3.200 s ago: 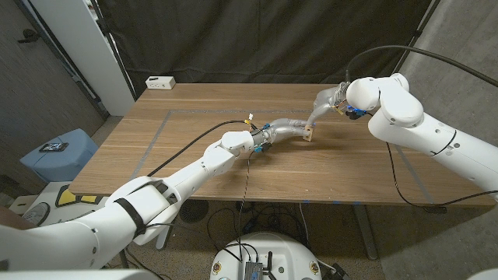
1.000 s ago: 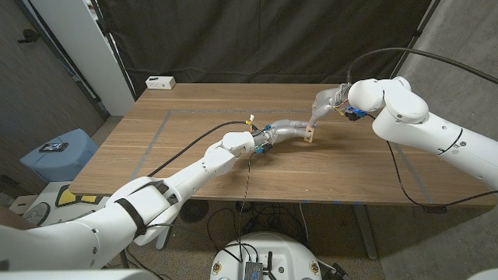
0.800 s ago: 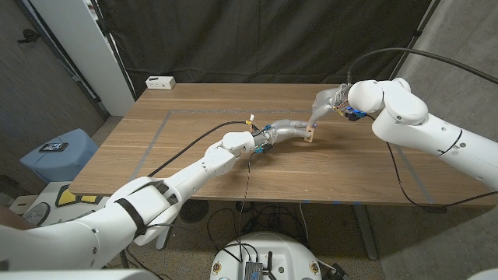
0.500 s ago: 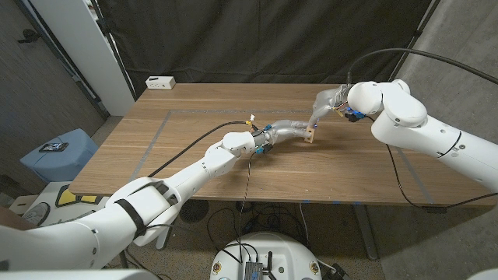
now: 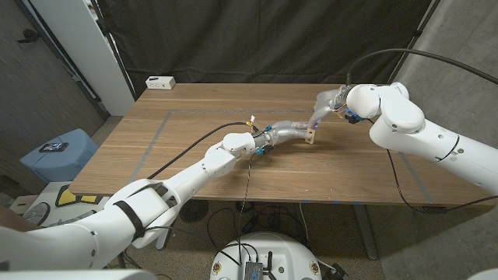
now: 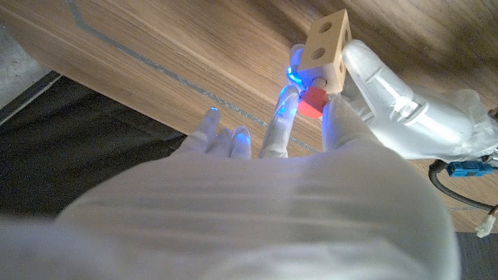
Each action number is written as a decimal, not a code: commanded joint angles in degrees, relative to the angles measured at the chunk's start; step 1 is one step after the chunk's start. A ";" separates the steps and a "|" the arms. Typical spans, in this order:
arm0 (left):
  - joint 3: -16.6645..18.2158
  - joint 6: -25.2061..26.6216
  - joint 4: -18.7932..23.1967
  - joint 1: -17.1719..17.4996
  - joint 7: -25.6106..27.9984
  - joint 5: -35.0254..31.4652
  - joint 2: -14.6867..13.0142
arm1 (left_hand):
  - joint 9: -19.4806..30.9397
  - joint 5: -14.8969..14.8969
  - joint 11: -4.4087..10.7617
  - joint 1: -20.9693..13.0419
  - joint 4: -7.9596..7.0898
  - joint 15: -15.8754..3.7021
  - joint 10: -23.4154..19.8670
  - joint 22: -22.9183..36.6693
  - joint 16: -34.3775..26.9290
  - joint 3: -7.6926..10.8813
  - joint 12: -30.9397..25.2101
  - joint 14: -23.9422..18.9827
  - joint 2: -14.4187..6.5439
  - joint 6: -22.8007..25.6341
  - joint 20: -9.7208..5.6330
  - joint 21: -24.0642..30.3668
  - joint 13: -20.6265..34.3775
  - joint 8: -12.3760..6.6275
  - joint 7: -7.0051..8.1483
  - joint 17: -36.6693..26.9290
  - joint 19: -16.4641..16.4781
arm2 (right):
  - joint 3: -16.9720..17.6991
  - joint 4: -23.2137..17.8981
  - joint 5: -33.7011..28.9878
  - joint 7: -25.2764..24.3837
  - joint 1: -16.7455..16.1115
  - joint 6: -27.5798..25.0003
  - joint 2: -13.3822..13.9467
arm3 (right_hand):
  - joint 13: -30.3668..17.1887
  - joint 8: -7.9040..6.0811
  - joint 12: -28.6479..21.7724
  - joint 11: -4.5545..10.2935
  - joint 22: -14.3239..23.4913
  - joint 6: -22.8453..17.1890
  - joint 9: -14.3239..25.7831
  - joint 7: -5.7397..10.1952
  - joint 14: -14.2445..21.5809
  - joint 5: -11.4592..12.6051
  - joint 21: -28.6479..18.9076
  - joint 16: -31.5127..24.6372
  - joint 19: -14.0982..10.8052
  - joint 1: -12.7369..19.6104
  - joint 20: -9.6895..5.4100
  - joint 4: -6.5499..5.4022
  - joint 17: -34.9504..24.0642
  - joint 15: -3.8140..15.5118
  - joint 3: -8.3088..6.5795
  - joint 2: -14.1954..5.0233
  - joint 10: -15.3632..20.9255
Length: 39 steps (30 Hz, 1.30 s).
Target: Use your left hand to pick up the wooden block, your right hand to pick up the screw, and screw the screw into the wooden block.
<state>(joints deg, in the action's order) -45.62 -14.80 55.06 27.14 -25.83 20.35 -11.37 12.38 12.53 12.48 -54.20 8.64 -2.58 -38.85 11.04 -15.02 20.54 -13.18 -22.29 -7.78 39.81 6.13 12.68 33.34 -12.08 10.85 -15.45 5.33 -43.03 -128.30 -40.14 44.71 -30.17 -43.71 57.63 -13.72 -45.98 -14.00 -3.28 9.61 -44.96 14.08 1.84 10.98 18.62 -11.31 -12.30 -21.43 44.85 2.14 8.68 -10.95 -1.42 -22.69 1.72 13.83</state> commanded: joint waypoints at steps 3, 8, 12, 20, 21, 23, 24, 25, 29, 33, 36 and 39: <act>0.23 1.18 2.55 1.31 0.96 0.38 -1.07 | 0.19 0.29 -0.18 0.24 -0.09 -4.23 -0.70 0.11 -0.12 0.69 -0.38 -0.60 -0.55 0.44 0.56 0.39 0.07 -0.40 0.08 -0.06 0.02 | 0.01 -0.30 -3.73 0.64 -1.13 -0.13 -0.77 | 0.00 -0.92 -0.60 0.45 0.04 -2.12 -0.08 -0.03 1.10 -0.62 -0.39 -0.39 -1.07 -0.82 -0.22 -0.13 -0.12 0.28 0.55 0.07 1.63; 0.31 1.13 2.56 1.41 1.10 0.52 -1.11 | 0.19 0.29 -0.22 0.28 -0.07 -4.16 -0.73 0.11 -0.10 0.74 -0.39 -0.64 -0.50 0.48 0.55 0.41 0.06 -0.41 0.04 -0.03 0.06 | 0.09 0.01 -5.12 0.76 -1.41 0.09 -1.38 | 0.08 -1.52 -0.80 1.21 0.05 -3.77 -0.29 0.29 1.73 -1.21 -0.35 -0.46 -1.67 -1.22 -0.36 -0.19 -0.14 0.52 0.90 0.10 2.77; 0.32 0.93 1.95 1.20 1.00 0.62 -0.87 | 0.19 0.29 -0.24 0.37 -0.13 -4.14 -0.70 0.11 -0.07 0.77 -0.38 -0.59 -0.55 0.46 0.56 0.41 0.05 -0.40 0.01 -0.03 0.07 | 0.16 0.56 -6.13 0.63 -1.55 0.44 -2.07 | 0.14 -2.10 -0.95 1.86 0.05 -5.37 -0.46 -0.05 2.26 -1.81 -0.31 -0.52 -2.06 -1.87 -0.48 -0.36 -0.18 0.82 1.35 0.37 3.61; 0.26 -0.46 -2.01 -0.48 -0.24 0.77 0.72 | 0.18 0.32 -0.27 0.38 -0.11 -4.10 -0.66 0.11 -0.05 0.89 -0.37 -0.63 -0.60 0.70 0.56 0.42 0.01 -0.49 -0.19 -0.01 0.09 | 0.51 1.61 -8.06 -0.27 -2.19 0.80 -3.35 | 0.28 -3.34 -1.26 3.16 0.08 -8.82 -0.79 -0.11 3.59 -3.67 -0.27 -0.76 -3.10 -3.78 -0.83 -1.11 -0.35 1.33 2.42 0.17 5.62; 0.25 -0.66 -2.64 -0.73 -0.45 0.81 1.00 | 0.18 0.31 -0.26 0.39 -0.10 -4.11 -0.69 0.11 -0.05 0.88 -0.38 -0.63 -0.59 0.69 0.57 0.42 0.00 -0.49 -0.20 -0.01 0.09 | 0.72 1.67 -8.07 -0.72 -2.45 0.93 -3.45 | 0.31 -3.71 -1.31 3.37 0.09 -9.58 -0.71 -0.16 4.03 -4.01 -0.29 -0.88 -3.30 -4.02 -0.90 -1.15 -0.35 1.56 2.60 0.22 5.96; 0.24 -1.04 -3.82 -1.20 -0.93 0.90 1.52 | 0.18 0.31 -0.26 0.43 -0.14 -4.12 -0.67 0.11 -0.07 0.89 -0.37 -0.62 -0.64 0.66 0.56 0.42 -0.01 -0.47 -0.20 -0.03 0.10 | 0.84 1.76 -8.51 -0.95 -2.69 0.94 -3.63 | 0.35 -4.01 -1.52 3.36 0.10 -10.62 -0.91 -0.44 4.41 -4.72 -0.25 -0.90 -3.55 -4.63 -0.93 -1.29 -0.36 1.68 3.02 0.41 6.87; 0.22 -1.30 -4.50 -1.48 -1.20 0.91 1.80 | 0.18 0.31 -0.26 0.40 -0.09 -4.12 -0.68 0.11 -0.04 0.91 -0.37 -0.60 -0.59 0.68 0.56 0.42 -0.02 -0.48 -0.15 -0.01 0.10 | 0.86 1.80 -8.77 -0.94 -2.75 0.88 -3.74 | 0.37 -4.13 -1.55 3.68 0.10 -11.03 -1.00 -0.32 4.51 -5.03 -0.26 -0.89 -3.71 -4.90 -0.92 -1.35 -0.36 1.67 3.20 0.49 7.12; 0.20 -1.49 -5.06 -1.70 -1.39 0.91 2.05 | 0.18 0.31 -0.26 0.41 -0.08 -4.12 -0.68 0.11 -0.02 0.91 -0.37 -0.57 -0.56 0.69 0.56 0.42 -0.02 -0.48 -0.15 0.00 0.10 | 0.96 1.85 -8.88 -1.00 -2.87 0.89 -3.83 | 0.38 -4.24 -1.59 3.68 0.10 -11.36 -1.03 -0.37 4.67 -5.22 -0.28 -0.91 -3.84 -5.03 -0.93 -1.37 -0.36 1.70 3.29 0.53 7.32; 0.22 -2.19 -6.86 -2.38 -1.91 0.87 2.84 | 0.18 0.31 -0.28 0.48 -0.12 -4.17 -0.67 0.11 -0.04 0.93 -0.37 -0.62 -0.60 0.68 0.55 0.42 -0.04 -0.47 -0.03 -0.01 0.11 | 1.25 2.07 -9.39 -1.17 -3.21 0.90 -4.16 | 0.44 -4.78 -1.81 3.91 0.11 -12.56 -0.96 -0.61 5.08 -5.88 -0.25 -0.93 -4.10 -5.39 -0.99 -1.36 -0.35 2.04 3.60 0.65 8.29; 0.24 -2.66 -7.90 -2.82 -2.24 0.77 3.29 | 0.18 0.32 -0.29 0.45 -0.08 -4.08 -0.70 0.11 -0.03 0.97 -0.38 -0.61 -0.61 0.78 0.55 0.42 -0.05 -0.51 -0.20 -0.01 0.11 | 1.59 2.23 -9.62 -1.21 -3.44 0.98 -4.45 | 0.48 -4.94 -1.80 4.07 0.11 -13.23 -1.13 -0.80 5.40 -6.37 -0.20 -0.96 -4.22 -5.94 -1.05 -1.53 -0.38 2.03 3.90 0.72 8.59; 0.25 -2.80 -8.27 -3.01 -2.33 0.65 3.47 | 0.18 0.32 -0.29 0.54 -0.13 -4.00 -0.70 0.11 -0.02 0.96 -0.38 -0.61 -0.59 0.69 0.55 0.42 -0.07 -0.47 -0.13 0.00 0.11 | 1.72 2.18 -9.93 -0.89 -3.45 1.03 -4.53 | 0.51 -4.69 -1.70 3.90 0.12 -12.84 -1.33 -0.65 5.42 -6.90 -0.11 -0.87 -4.22 -6.84 -1.07 -1.77 -0.40 2.00 4.44 1.14 8.69; 0.25 -2.82 -8.37 -3.09 -2.35 0.55 3.54 | 0.18 0.32 -0.29 0.60 -0.17 -3.98 -0.72 0.11 -0.02 0.99 -0.39 -0.60 -0.64 0.69 0.56 0.42 -0.08 -0.47 -0.11 -0.01 0.12 | 2.22 2.00 -9.65 -0.94 -3.71 1.19 -4.51 | 0.55 -4.34 -1.45 3.51 0.13 -12.15 -1.45 -0.54 5.39 -7.48 -0.01 -0.74 -4.20 -8.09 -1.03 -2.15 -0.44 1.91 5.12 1.64 8.47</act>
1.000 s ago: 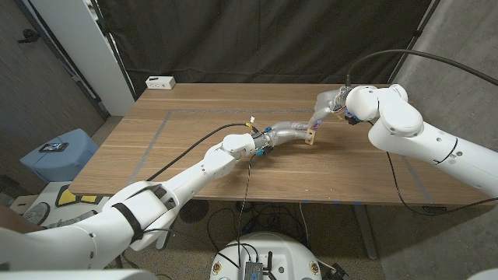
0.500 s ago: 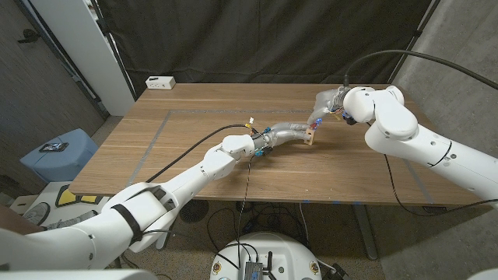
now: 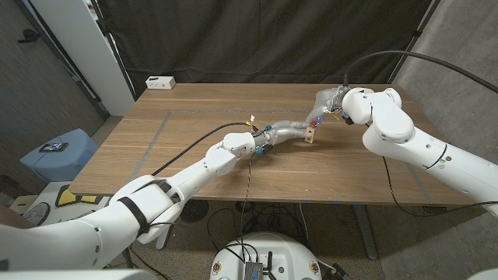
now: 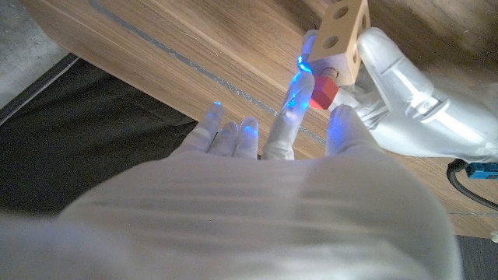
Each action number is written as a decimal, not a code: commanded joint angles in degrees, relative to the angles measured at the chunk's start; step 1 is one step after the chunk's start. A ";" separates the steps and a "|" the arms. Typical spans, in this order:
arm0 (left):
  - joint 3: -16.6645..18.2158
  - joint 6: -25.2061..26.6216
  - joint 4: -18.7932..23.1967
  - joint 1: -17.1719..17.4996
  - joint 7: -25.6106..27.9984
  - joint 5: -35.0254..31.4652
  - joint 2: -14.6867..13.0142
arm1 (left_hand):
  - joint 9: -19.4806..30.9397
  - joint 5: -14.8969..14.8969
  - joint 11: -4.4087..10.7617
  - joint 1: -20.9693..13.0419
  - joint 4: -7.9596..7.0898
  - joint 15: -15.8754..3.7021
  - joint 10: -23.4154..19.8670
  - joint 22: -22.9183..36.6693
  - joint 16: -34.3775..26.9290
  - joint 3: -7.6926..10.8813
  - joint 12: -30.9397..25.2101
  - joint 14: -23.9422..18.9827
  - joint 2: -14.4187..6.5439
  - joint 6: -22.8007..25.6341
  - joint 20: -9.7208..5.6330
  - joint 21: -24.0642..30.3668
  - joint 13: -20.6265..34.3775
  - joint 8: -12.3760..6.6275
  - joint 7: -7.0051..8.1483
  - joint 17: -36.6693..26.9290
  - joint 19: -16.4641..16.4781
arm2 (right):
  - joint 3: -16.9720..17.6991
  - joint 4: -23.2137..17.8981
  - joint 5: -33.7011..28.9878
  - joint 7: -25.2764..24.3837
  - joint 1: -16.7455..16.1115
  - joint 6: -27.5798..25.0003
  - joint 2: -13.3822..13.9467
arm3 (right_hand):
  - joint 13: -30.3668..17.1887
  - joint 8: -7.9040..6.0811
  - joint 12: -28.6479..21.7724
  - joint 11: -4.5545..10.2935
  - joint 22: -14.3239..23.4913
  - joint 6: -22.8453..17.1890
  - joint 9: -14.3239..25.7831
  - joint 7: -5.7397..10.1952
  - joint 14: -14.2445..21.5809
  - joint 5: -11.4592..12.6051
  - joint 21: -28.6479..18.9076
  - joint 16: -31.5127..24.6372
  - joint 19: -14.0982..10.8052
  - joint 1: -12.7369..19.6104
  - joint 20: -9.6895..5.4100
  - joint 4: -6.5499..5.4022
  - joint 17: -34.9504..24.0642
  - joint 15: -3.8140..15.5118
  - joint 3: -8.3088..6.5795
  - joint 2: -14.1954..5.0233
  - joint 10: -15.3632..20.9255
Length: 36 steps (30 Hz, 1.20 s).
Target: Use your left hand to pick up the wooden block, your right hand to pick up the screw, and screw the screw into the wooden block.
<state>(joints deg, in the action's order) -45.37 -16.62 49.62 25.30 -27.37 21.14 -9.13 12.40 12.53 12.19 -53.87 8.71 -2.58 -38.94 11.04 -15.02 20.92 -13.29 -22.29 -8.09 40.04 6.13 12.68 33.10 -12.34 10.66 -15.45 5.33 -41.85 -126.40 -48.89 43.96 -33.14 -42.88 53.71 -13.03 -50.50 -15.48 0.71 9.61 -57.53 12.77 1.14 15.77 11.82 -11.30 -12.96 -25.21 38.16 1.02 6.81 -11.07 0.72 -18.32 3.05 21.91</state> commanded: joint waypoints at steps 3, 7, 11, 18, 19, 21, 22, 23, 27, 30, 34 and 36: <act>0.01 -0.79 -2.81 -1.24 -0.86 -0.26 1.28 | 0.16 0.31 0.00 0.31 -0.24 -4.11 -0.69 0.11 -0.01 0.63 -0.29 -0.62 -0.31 0.49 0.53 0.42 0.15 -0.22 0.08 0.00 0.11 | 1.02 -0.12 -1.44 0.55 -0.66 -0.02 -0.63 | -0.10 0.42 0.27 -1.23 0.14 1.08 -0.14 -0.06 0.41 -1.15 0.07 0.09 -0.36 -2.57 0.04 -0.61 -0.35 -0.43 1.39 0.80 0.19; 0.00 -0.62 -2.69 -1.25 -0.87 -0.36 1.23 | 0.16 0.32 -0.01 0.35 -0.25 -4.05 -0.62 0.11 -0.01 0.67 -0.27 -0.67 -0.32 0.54 0.54 0.42 0.14 -0.23 0.09 0.01 0.12 | 1.36 -0.40 -1.84 0.75 -0.92 -0.35 -0.56 | -0.07 0.65 0.55 -2.19 0.16 1.63 -0.15 0.07 0.30 -1.47 0.16 0.23 -0.29 -3.76 0.01 -0.98 -0.41 -0.56 1.92 0.96 -0.03; 0.02 -0.53 -2.50 -1.24 -0.73 -0.45 1.17 | 0.16 0.33 -0.01 0.28 -0.17 -4.02 -0.58 0.11 -0.02 0.70 -0.25 -0.66 -0.31 0.57 0.56 0.42 0.12 -0.24 0.03 0.01 0.11 | 1.76 -0.82 -2.20 1.20 -1.17 -0.92 -0.43 | -0.06 0.79 0.62 -2.11 0.16 2.22 -0.04 0.03 0.28 -1.56 0.23 0.28 -0.17 -4.28 -0.01 -1.13 -0.43 -0.65 2.13 0.93 0.08; 0.03 -0.45 -2.24 -1.23 -0.64 -0.55 1.06 | 0.16 0.33 -0.01 0.26 -0.14 -3.98 -0.54 0.11 -0.06 0.73 -0.24 -0.67 -0.36 0.47 0.57 0.42 0.09 -0.19 0.01 -0.03 0.11 | 3.41 -2.44 -2.11 0.56 -2.83 -2.97 0.26 | -0.05 1.63 1.44 -3.70 0.17 6.33 0.97 -0.27 -0.24 -1.62 0.60 0.67 1.06 -5.20 0.47 -1.13 -0.44 -1.24 2.50 0.54 -0.86; 0.05 -0.40 -2.13 -1.20 -0.62 -0.53 1.02 | 0.16 0.32 -0.01 0.28 -0.15 -3.97 -0.49 0.11 -0.07 0.72 -0.22 -0.65 -0.37 0.36 0.59 0.42 0.09 -0.15 -0.02 -0.05 0.11 | 3.65 -2.65 -2.03 0.44 -3.08 -3.38 0.32 | -0.05 1.69 1.47 -3.70 0.17 6.49 0.97 -0.30 -0.24 -1.62 0.60 0.67 1.07 -5.24 0.47 -1.14 -0.44 -1.30 2.51 0.52 -0.91; 0.06 -0.43 -1.92 -1.16 -0.54 -0.58 0.95 | 0.16 0.32 -0.02 0.29 -0.16 -4.01 -0.49 0.11 -0.07 0.72 -0.22 -0.63 -0.38 0.46 0.61 0.42 0.08 -0.19 0.01 -0.06 0.11 | 4.22 -3.09 -1.67 -0.19 -3.72 -3.90 0.56 | -0.05 2.04 1.67 -3.97 0.16 7.74 1.11 -0.33 -0.38 -1.61 0.61 0.76 1.22 -5.39 0.56 -1.11 -0.44 -1.42 2.57 0.44 -1.20; 0.06 -0.39 -1.75 -1.13 -0.49 -0.61 0.88 | 0.16 0.32 -0.02 0.26 -0.12 -4.00 -0.52 0.11 -0.07 0.74 -0.23 -0.67 -0.35 0.47 0.59 0.42 0.07 -0.19 0.01 -0.04 0.11 | 4.45 -3.27 -1.52 -0.39 -3.98 -4.37 0.57 | -0.06 2.30 1.80 -4.03 0.16 8.56 1.16 -0.48 -0.50 -1.61 0.60 0.83 1.25 -5.45 0.60 -1.06 -0.42 -1.69 2.61 0.42 -1.38; 0.06 -0.35 -1.59 -1.10 -0.43 -0.64 0.83 | 0.16 0.32 -0.01 0.30 -0.16 -3.95 -0.53 0.11 -0.06 0.74 -0.24 -0.60 -0.38 0.48 0.62 0.41 0.07 -0.19 0.02 -0.06 0.10 | 4.91 -3.47 -0.95 -0.85 -4.38 -4.61 0.65 | -0.06 2.39 1.86 -4.06 0.16 9.16 1.34 -0.58 -0.51 -1.61 0.65 0.85 1.47 -5.51 0.67 -1.03 -0.41 -1.69 2.65 0.40 -1.43; 0.13 -0.27 -1.21 -0.96 -0.31 -0.59 0.67 | 0.16 0.33 -0.01 0.35 -0.15 -4.03 -0.58 0.11 -0.03 0.77 -0.26 -0.63 -0.32 0.52 0.60 0.40 0.05 -0.20 -0.01 -0.02 0.07 | 5.26 -3.97 -0.35 -1.84 -5.05 -6.18 0.78 | -0.19 2.87 2.10 -4.75 0.16 12.01 2.11 -0.61 -0.79 -1.61 0.93 1.00 2.83 -5.89 1.38 -0.95 -0.40 -2.42 2.79 0.14 -1.65; 0.17 -0.05 -0.67 -0.76 -0.13 -0.58 0.40 | 0.16 0.32 -0.01 0.40 -0.18 -4.06 -0.57 0.11 -0.03 0.77 -0.26 -0.60 -0.35 0.48 0.59 0.39 0.04 -0.18 0.00 -0.04 0.04 | 5.97 -4.29 1.03 -3.26 -5.76 -7.05 0.83 | -0.29 3.10 2.21 -4.83 0.15 13.28 2.41 -0.81 -0.92 -1.60 0.95 1.07 3.24 -5.99 1.65 -0.89 -0.38 -2.71 2.83 0.03 -1.85; 0.33 0.49 0.43 -0.32 0.32 -0.47 -0.12 | 0.16 0.31 -0.03 0.57 -0.30 -4.00 -0.57 0.11 -0.04 0.76 -0.26 -0.65 -0.38 0.53 0.53 0.39 0.03 -0.20 -0.09 -0.05 0.04 | 6.87 -4.60 3.51 -5.14 -6.52 -8.18 0.80 | -0.45 3.72 2.38 -5.26 0.15 15.46 2.60 -1.21 -1.01 -1.58 0.93 1.10 3.76 -6.11 1.99 -0.82 -0.38 -3.45 2.82 -0.29 -2.22; 0.38 0.55 0.78 -0.19 0.48 -0.47 -0.33 | 0.15 0.31 -0.03 0.69 -0.36 -4.01 -0.57 0.11 -0.04 0.76 -0.26 -0.70 -0.38 0.64 0.50 0.39 0.02 -0.24 -0.06 -0.04 0.04 | 7.47 -4.74 5.27 -6.41 -6.96 -8.52 0.86 | -0.56 4.20 2.58 -5.58 0.16 16.65 2.50 -1.34 -1.00 -1.56 0.87 1.07 3.97 -6.29 2.31 -0.91 -0.43 -3.88 2.76 -0.72 -2.72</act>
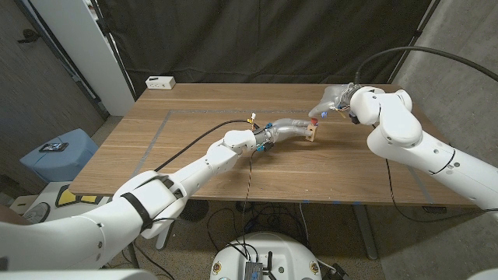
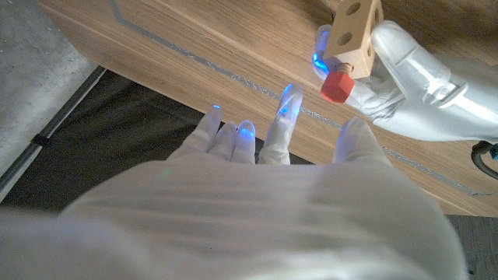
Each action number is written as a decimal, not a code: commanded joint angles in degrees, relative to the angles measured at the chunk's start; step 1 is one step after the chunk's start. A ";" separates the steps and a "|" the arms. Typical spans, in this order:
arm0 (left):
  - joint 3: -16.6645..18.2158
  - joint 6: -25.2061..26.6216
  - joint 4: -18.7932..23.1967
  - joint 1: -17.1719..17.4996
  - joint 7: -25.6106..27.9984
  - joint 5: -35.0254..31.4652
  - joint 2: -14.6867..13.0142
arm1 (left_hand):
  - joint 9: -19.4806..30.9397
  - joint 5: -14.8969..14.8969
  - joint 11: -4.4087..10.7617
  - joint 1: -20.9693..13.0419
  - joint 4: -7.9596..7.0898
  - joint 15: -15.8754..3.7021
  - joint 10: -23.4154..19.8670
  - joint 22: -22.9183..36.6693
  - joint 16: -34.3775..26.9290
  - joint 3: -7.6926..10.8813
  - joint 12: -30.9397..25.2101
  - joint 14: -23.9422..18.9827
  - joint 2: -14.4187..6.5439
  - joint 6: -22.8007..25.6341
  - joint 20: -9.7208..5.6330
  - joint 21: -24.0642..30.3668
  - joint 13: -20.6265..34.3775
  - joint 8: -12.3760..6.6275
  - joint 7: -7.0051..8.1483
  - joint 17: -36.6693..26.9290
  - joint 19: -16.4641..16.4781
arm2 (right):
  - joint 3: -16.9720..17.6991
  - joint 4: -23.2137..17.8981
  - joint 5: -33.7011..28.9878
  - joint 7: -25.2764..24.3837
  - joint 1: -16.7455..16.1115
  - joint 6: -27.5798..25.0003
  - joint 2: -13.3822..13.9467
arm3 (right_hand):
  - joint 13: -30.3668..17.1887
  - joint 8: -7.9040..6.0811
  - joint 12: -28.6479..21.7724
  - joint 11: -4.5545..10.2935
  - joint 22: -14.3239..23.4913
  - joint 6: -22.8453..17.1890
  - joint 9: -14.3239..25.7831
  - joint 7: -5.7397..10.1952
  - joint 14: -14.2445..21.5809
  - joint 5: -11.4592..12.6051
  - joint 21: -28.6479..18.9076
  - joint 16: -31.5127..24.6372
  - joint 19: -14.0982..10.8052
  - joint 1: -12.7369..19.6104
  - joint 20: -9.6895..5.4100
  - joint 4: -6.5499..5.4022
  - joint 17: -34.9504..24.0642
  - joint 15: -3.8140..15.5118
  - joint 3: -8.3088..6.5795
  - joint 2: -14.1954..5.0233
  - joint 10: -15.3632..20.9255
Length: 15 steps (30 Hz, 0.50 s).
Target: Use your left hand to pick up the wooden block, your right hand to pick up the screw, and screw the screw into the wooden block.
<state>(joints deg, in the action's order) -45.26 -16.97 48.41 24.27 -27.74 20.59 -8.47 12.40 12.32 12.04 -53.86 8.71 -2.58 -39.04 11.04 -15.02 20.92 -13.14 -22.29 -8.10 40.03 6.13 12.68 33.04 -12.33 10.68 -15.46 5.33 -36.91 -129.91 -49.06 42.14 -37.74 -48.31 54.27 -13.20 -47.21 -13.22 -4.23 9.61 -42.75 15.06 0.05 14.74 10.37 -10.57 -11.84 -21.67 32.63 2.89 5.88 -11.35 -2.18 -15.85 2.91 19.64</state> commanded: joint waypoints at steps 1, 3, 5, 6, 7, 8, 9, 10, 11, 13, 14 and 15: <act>0.31 0.92 2.16 0.90 0.96 0.09 -1.08 | 0.15 0.52 0.11 0.74 -0.40 -3.98 -0.48 0.11 -0.02 0.76 -0.42 -0.67 -0.39 0.65 0.53 0.39 0.06 -0.25 -0.08 -0.04 0.04 | 2.70 -1.33 6.18 -5.21 -2.53 -3.26 0.41 | -0.44 1.06 0.39 -0.73 0.17 2.21 0.15 -0.21 0.02 -0.07 0.15 -0.07 0.58 -0.87 0.57 -0.06 -0.20 -1.30 0.23 -0.90 -0.62; 0.45 1.02 2.54 1.08 1.25 0.18 -1.25 | 0.15 0.53 0.11 0.74 -0.39 -3.98 -0.47 0.11 0.00 0.81 -0.41 -0.69 -0.40 0.57 0.57 0.39 0.05 -0.21 -0.07 -0.02 0.03 | 2.67 -1.55 7.19 -6.29 -2.60 -4.10 0.49 | -0.52 1.42 0.47 -0.90 0.17 3.06 0.05 -0.28 -0.07 -0.06 0.11 -0.06 0.73 -1.06 0.64 -0.13 -0.23 -1.47 0.24 -1.14 -0.86; 0.55 0.92 2.65 1.14 1.47 0.20 -1.35 | 0.15 0.53 0.11 0.77 -0.38 -3.96 -0.47 0.11 0.00 0.84 -0.41 -0.74 -0.37 0.50 0.55 0.37 0.05 -0.18 0.01 0.00 0.00 | 3.18 -1.87 8.72 -8.05 -3.20 -4.62 0.61 | -0.57 1.63 0.55 -0.95 0.17 3.54 -0.02 -0.65 -0.18 -0.07 0.06 -0.01 0.76 -1.19 0.64 -0.13 -0.23 -1.65 0.29 -1.20 -1.07; 0.59 0.89 2.66 1.15 1.49 0.25 -1.38 | 0.15 0.54 0.11 0.80 -0.42 -3.98 -0.48 0.11 0.01 0.86 -0.42 -0.73 -0.42 0.48 0.56 0.37 0.04 -0.17 0.00 0.00 0.00 | 3.26 -2.02 9.35 -8.77 -3.35 -5.02 0.67 | -0.59 1.75 0.57 -0.97 0.17 3.84 -0.05 -0.56 -0.20 -0.08 0.04 0.00 0.76 -1.22 0.66 -0.12 -0.22 -1.75 0.30 -1.21 -1.14; 0.64 0.82 2.73 1.19 1.62 0.24 -1.44 | 0.15 0.55 0.11 0.81 -0.40 -3.92 -0.48 0.11 0.03 0.89 -0.42 -0.75 -0.41 0.51 0.58 0.37 0.04 -0.18 -0.03 0.02 -0.02 | 3.17 -2.18 9.80 -9.42 -3.41 -5.65 0.68 | -0.62 1.90 0.61 -1.02 0.17 4.19 -0.08 -0.57 -0.25 -0.08 0.02 0.01 0.77 -1.28 0.71 -0.12 -0.22 -1.79 0.32 -1.25 -1.26; 0.68 0.81 2.85 1.25 1.75 0.25 -1.51 | 0.15 0.55 0.10 0.84 -0.42 -3.95 -0.43 0.11 0.03 0.90 -0.40 -0.75 -0.42 0.53 0.57 0.37 0.03 -0.19 -0.03 0.02 -0.01 | 3.25 -2.36 10.48 -10.13 -3.56 -5.98 0.80 | -0.65 2.02 0.71 -0.91 0.17 4.46 -0.13 -0.57 -0.36 -0.08 0.01 0.05 0.82 -1.34 0.70 -0.11 -0.22 -1.89 0.33 -1.30 -1.52; 0.73 0.81 2.99 1.30 1.85 0.26 -1.60 | 0.15 0.55 0.10 0.90 -0.44 -3.93 -0.44 0.11 0.05 0.90 -0.41 -0.76 -0.38 0.64 0.57 0.37 0.03 -0.23 -0.10 0.04 -0.02 | 3.35 -2.53 11.17 -10.92 -3.73 -6.26 0.92 | -0.68 2.16 0.73 -0.97 0.18 4.78 -0.17 -0.72 -0.40 -0.08 0.00 0.07 0.87 -1.38 0.72 -0.09 -0.21 -1.94 0.34 -1.34 -1.61; 0.77 0.78 3.08 1.34 1.92 0.28 -1.67 | 0.14 0.55 0.09 0.93 -0.46 -3.95 -0.47 0.11 0.05 0.91 -0.42 -0.76 -0.40 0.63 0.54 0.37 0.02 -0.23 -0.13 0.03 -0.03 | 3.45 -2.69 11.88 -11.72 -3.90 -6.58 1.00 | -0.72 2.41 0.76 -0.91 0.18 5.34 -0.23 -0.89 -0.44 -0.08 -0.01 0.09 0.93 -1.41 0.77 -0.06 -0.20 -2.04 0.35 -1.39 -1.70; 0.82 0.72 3.15 1.37 1.96 0.31 -1.72 | 0.14 0.55 0.09 0.96 -0.47 -3.94 -0.47 0.11 0.07 0.91 -0.42 -0.74 -0.39 0.66 0.57 0.37 0.02 -0.24 -0.16 0.04 -0.02 | 3.56 -2.85 12.58 -12.55 -4.07 -7.04 1.00 | -0.73 2.45 0.77 -0.94 0.18 5.41 -0.24 -0.89 -0.48 -0.08 -0.01 0.10 0.95 -1.41 0.78 -0.05 -0.20 -2.07 0.34 -1.41 -1.75; 0.88 0.61 3.36 1.43 2.16 0.27 -1.86 | 0.14 0.55 0.09 0.98 -0.48 -3.94 -0.46 0.11 0.09 0.93 -0.42 -0.71 -0.40 0.64 0.60 0.37 0.02 -0.23 -0.19 0.05 -0.02 | 3.91 -3.18 14.07 -14.44 -4.53 -7.54 1.18 | -0.77 2.61 0.82 -1.05 0.18 5.72 -0.31 -0.95 -0.56 -0.06 -0.04 0.13 0.99 -1.42 0.84 -0.02 -0.19 -2.10 0.31 -1.56 -1.91; 0.92 0.62 3.45 1.44 2.21 0.30 -1.92 | 0.14 0.55 0.08 1.01 -0.49 -3.91 -0.47 0.11 0.09 0.93 -0.42 -0.72 -0.40 0.61 0.61 0.37 0.01 -0.21 -0.17 0.05 -0.02 | 4.04 -3.36 14.77 -15.39 -4.73 -7.87 1.24 | -0.79 2.76 0.83 -1.10 0.18 6.07 -0.34 -1.07 -0.59 -0.05 -0.05 0.14 1.01 -1.40 0.84 0.00 -0.18 -2.13 0.29 -1.63 -1.95; 0.94 0.47 3.49 1.44 2.29 0.26 -1.96 | 0.14 0.56 0.07 0.99 -0.47 -3.91 -0.48 0.11 0.10 0.95 -0.42 -0.72 -0.38 0.66 0.60 0.37 0.01 -0.24 -0.19 0.06 -0.02 | 4.17 -3.53 15.48 -16.35 -4.95 -8.08 1.35 | -0.83 2.90 0.86 -1.14 0.18 6.34 -0.39 -1.29 -0.60 -0.04 -0.07 0.15 1.03 -1.39 0.82 0.04 -0.17 -2.19 0.27 -1.70 -2.08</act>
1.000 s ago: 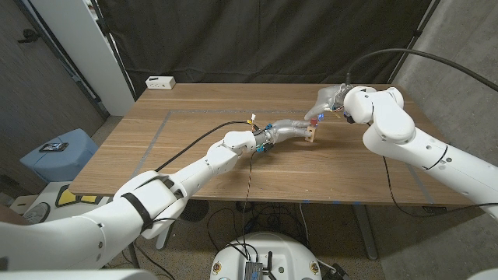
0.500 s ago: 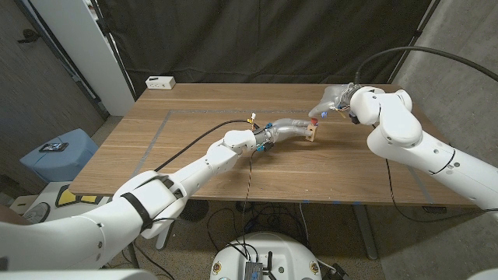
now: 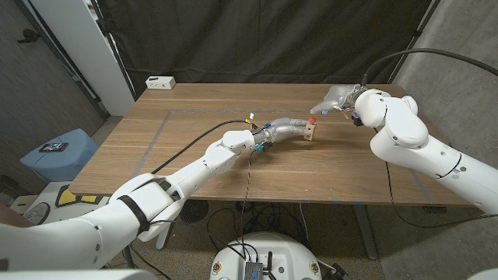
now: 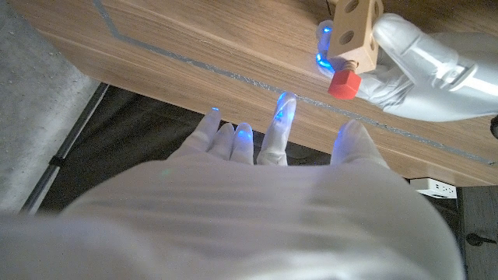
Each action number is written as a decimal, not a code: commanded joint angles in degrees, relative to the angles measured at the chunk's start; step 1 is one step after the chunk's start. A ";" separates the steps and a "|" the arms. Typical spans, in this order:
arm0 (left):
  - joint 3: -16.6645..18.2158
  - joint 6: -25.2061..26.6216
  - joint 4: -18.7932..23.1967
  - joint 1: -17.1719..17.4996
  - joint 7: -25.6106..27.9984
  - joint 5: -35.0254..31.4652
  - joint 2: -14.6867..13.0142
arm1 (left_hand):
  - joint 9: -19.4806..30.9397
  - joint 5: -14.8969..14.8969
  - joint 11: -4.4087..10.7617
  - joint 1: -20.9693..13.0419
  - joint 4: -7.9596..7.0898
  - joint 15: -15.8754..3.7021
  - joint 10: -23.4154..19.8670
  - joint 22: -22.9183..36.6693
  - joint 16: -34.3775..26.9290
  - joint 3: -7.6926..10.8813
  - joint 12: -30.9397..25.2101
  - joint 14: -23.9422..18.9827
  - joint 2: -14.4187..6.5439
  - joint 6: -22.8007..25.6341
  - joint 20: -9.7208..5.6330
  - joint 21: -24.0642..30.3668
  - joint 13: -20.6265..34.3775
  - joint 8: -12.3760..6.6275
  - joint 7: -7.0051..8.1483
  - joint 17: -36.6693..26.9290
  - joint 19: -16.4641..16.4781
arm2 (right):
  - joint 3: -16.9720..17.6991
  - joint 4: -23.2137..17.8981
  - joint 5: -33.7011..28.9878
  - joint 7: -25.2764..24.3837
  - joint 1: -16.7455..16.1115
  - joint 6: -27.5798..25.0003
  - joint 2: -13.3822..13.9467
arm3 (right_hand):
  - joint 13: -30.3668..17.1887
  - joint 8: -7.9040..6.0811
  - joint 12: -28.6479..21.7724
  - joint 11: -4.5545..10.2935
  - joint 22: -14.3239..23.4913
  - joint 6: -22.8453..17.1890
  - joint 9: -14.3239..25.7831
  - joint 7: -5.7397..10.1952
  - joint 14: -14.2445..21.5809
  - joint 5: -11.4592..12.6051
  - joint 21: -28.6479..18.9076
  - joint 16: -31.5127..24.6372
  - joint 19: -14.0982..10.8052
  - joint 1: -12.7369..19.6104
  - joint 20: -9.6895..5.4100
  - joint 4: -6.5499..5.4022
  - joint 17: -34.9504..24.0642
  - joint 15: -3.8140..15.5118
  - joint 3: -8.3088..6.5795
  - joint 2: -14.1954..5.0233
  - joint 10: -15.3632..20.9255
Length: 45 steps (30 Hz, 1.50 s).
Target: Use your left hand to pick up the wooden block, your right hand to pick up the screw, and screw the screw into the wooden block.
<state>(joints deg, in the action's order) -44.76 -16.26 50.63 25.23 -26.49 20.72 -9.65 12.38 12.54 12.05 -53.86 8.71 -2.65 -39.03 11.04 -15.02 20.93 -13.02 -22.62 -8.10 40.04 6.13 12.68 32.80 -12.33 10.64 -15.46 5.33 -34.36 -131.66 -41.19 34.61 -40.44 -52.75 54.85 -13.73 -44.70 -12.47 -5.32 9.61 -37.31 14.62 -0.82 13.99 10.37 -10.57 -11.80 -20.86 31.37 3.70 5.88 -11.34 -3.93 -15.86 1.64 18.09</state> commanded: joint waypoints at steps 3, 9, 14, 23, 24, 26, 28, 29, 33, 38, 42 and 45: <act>0.48 -0.41 1.64 0.51 1.31 -0.02 -0.99 | 0.17 0.35 0.07 0.99 -0.44 -3.87 -0.44 0.11 0.11 1.00 -0.53 -0.42 -0.38 0.63 0.62 0.38 0.25 -0.22 -0.08 0.08 0.00 | 2.49 -2.12 10.79 -10.93 -2.82 -4.41 0.91 | -0.38 1.18 0.12 -0.21 0.18 2.56 -0.14 -0.41 0.08 -0.01 -0.12 0.14 0.26 -0.03 0.02 0.21 -0.12 -0.54 0.18 -0.64 -0.68; 0.52 -0.81 1.48 0.37 1.20 0.04 -0.94 | 0.16 0.35 0.08 1.01 -0.38 -3.79 -0.46 0.11 0.12 1.02 -0.55 -0.39 -0.35 0.64 0.66 0.36 0.22 -0.21 -0.13 0.08 -0.03 | 5.93 -2.63 18.11 -17.58 -5.82 -4.35 0.81 | -0.55 2.53 0.42 -0.71 0.19 4.91 -0.57 -0.84 -0.66 0.08 -0.01 0.36 0.98 -0.20 0.12 0.24 -0.11 -0.85 0.04 -1.34 -1.83; 0.45 -0.88 1.58 0.31 1.20 0.00 -0.87 | 0.16 0.34 0.07 1.09 -0.40 -3.86 -0.48 0.11 0.10 1.01 -0.56 -0.35 -0.36 0.60 0.62 0.37 0.21 -0.19 -0.16 0.05 -0.03 | 8.69 -2.99 23.97 -23.14 -8.35 -3.74 0.68 | -0.66 3.50 0.52 -0.89 0.20 6.49 -0.86 -1.57 -1.08 0.11 -0.09 0.47 1.09 -0.40 0.10 0.32 -0.07 -1.00 0.08 -1.50 -2.45; 0.36 -2.15 1.09 0.10 1.45 -0.36 -0.49 | 0.16 0.34 0.04 1.16 -0.37 -3.83 -0.55 0.12 0.07 1.04 -0.59 -0.35 -0.38 0.65 0.62 0.38 0.17 -0.20 -0.15 0.02 -0.01 | 13.63 -3.31 33.62 -33.08 -13.22 -2.13 -1.01 | -0.79 4.83 0.46 -1.24 0.20 8.61 -1.24 -2.08 -1.60 0.13 -0.14 0.57 1.27 -0.68 0.42 0.44 -0.03 -1.55 0.19 -1.55 -2.87; 0.36 -2.30 1.03 0.08 1.42 -0.37 -0.45 | 0.15 0.34 0.04 1.15 -0.35 -3.83 -0.57 0.12 0.06 1.05 -0.60 -0.37 -0.37 0.66 0.61 0.38 0.16 -0.20 -0.15 0.02 -0.01 | 14.50 -3.19 34.90 -34.22 -13.95 -1.59 -1.57 | -0.80 4.90 0.45 -1.29 0.20 8.67 -1.27 -2.09 -1.65 0.14 -0.15 0.59 1.29 -0.70 0.44 0.45 -0.02 -1.67 0.19 -1.56 -2.88; 0.31 -2.40 1.11 0.09 1.54 -0.52 -0.50 | 0.15 0.34 0.04 1.18 -0.36 -3.81 -0.59 0.12 0.06 1.04 -0.60 -0.37 -0.36 0.71 0.62 0.38 0.16 -0.22 -0.15 0.01 0.00 | 15.22 -3.04 36.66 -35.89 -14.69 -0.47 -1.55 | -0.83 5.20 0.41 -1.41 0.20 9.10 -1.36 -2.01 -1.68 0.15 -0.13 0.57 1.41 -0.77 0.58 0.47 -0.02 -1.77 0.22 -1.58 -2.92; 0.41 -2.51 1.58 0.40 2.03 -0.58 -0.60 | 0.15 0.34 0.05 1.17 -0.32 -3.82 -0.61 0.12 0.07 1.06 -0.61 -0.37 -0.32 0.87 0.62 0.38 0.15 -0.28 -0.15 0.03 -0.01 | 17.19 -2.74 39.23 -38.24 -16.56 1.06 -2.93 | -0.86 5.70 0.36 -1.54 0.20 9.84 -1.50 -2.26 -1.73 0.16 -0.20 0.55 1.33 -0.87 0.65 0.51 -0.01 -1.77 0.26 -1.59 -3.00; 0.41 -2.45 1.79 0.47 2.14 -0.63 -0.69 | 0.15 0.34 0.06 1.20 -0.34 -3.84 -0.59 0.12 0.07 1.07 -0.60 -0.37 -0.33 0.88 0.60 0.39 0.15 -0.28 -0.20 0.03 0.02 | 17.69 -2.63 40.11 -39.36 -17.13 1.58 -3.37 | -0.88 5.82 0.34 -1.49 0.21 9.96 -1.56 -2.30 -1.74 0.17 -0.21 0.54 1.34 -0.90 0.65 0.53 -0.01 -1.90 0.27 -1.60 -3.04; 0.44 -2.07 2.67 0.76 2.39 -0.65 -1.08 | 0.15 0.35 0.07 1.19 -0.30 -3.80 -0.55 0.12 0.06 1.08 -0.59 -0.38 -0.33 0.76 0.63 0.39 0.13 -0.23 -0.12 0.02 0.01 | 18.30 -2.47 42.57 -42.80 -18.38 3.00 -3.72 | -0.92 6.47 0.32 -1.59 0.21 10.91 -1.74 -2.14 -1.85 0.21 -0.25 0.54 1.31 -0.96 0.70 0.60 0.01 -1.96 0.29 -1.62 -3.24; 0.52 -1.87 3.36 1.06 2.68 -0.63 -1.41 | 0.15 0.35 0.07 1.23 -0.34 -3.74 -0.49 0.12 0.04 1.12 -0.57 -0.36 -0.43 0.78 0.66 0.39 0.12 -0.23 -0.08 -0.01 0.02 | 19.39 -2.11 45.33 -46.85 -20.30 5.69 -4.52 | -1.03 8.09 0.12 -1.74 0.22 13.01 -2.25 -0.42 -1.69 0.33 -0.49 0.37 0.82 -1.07 1.20 0.82 0.03 -2.03 0.32 -1.74 -3.48; 0.61 -1.89 3.81 1.34 2.95 -0.59 -1.61 | 0.15 0.35 0.07 1.23 -0.30 -3.81 -0.45 0.12 0.03 1.14 -0.56 -0.38 -0.41 0.86 0.65 0.39 0.11 -0.26 -0.18 -0.02 0.01 | 20.64 -1.68 47.91 -49.58 -21.88 7.88 -5.79 | -1.05 8.38 0.38 -1.96 0.23 12.89 -2.44 0.14 -1.76 0.39 -0.50 0.36 0.80 -1.11 1.28 0.90 0.02 -2.24 0.32 -1.80 -4.35; 0.63 -1.81 4.15 1.52 3.23 -0.65 -1.80 | 0.15 0.36 0.06 1.24 -0.28 -3.83 -0.48 0.12 0.05 1.16 -0.57 -0.36 -0.38 0.88 0.65 0.39 0.10 -0.26 -0.19 0.00 0.01 | 21.42 -1.17 49.72 -51.71 -23.03 9.68 -7.08 | -1.00 8.88 0.50 -2.09 0.23 13.29 -2.62 -0.25 -1.99 0.44 -0.47 0.39 0.86 -1.22 1.35 0.95 0.01 -2.50 0.37 -1.81 -4.81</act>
<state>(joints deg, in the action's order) -44.32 -18.28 53.50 26.10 -24.05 20.13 -10.88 12.36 12.36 12.20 -52.74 8.92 -2.65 -39.15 11.04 -15.02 21.32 -13.27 -22.61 -8.14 40.17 6.33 12.68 32.76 -12.34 10.57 -15.32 5.12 -16.11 -133.89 1.45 -8.84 -59.17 -48.50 50.76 -14.52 -36.11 -11.98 -7.37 9.75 -24.33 11.98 -0.91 11.85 10.37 -10.86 -11.40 -19.86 30.48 4.73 6.35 -11.18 -6.05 -15.39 0.13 13.78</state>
